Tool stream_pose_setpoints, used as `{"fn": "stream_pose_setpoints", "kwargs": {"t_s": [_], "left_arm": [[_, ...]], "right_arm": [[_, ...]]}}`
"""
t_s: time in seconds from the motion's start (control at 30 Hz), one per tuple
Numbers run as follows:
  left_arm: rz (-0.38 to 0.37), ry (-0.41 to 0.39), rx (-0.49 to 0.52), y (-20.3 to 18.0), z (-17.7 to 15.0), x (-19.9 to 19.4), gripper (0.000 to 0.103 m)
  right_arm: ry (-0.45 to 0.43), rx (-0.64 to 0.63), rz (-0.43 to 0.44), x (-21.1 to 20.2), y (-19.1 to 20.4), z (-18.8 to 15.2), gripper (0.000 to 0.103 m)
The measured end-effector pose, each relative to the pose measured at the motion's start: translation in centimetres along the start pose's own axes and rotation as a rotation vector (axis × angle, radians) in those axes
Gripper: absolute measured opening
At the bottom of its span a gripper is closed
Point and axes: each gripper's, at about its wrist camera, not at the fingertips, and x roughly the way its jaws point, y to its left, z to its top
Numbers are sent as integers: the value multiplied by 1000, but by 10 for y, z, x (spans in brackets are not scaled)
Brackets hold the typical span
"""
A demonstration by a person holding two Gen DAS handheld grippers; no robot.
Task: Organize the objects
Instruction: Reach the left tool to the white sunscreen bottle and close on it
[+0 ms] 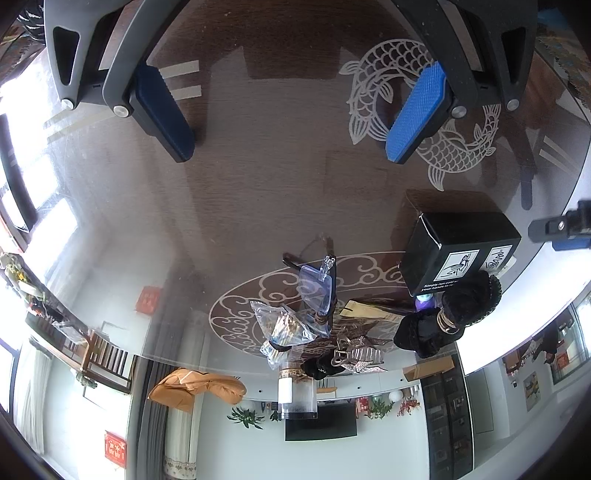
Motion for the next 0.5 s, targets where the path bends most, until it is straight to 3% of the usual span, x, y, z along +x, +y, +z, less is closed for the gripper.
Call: {"fn": "stream_pose_setpoints", "kwargs": {"t_s": [0.17,0.33,0.5], "left_arm": [[-9,-5,-3,-18,8,14,103],[-15,-44,85,-53,18,9,103],[-24,-45,41,-30,40,14,103]], "right_arm": [[-1,0,0,0,0,0,103],[-2,-1,0,0,0,0,103],[0,0,0,0,0,0,103]]}}
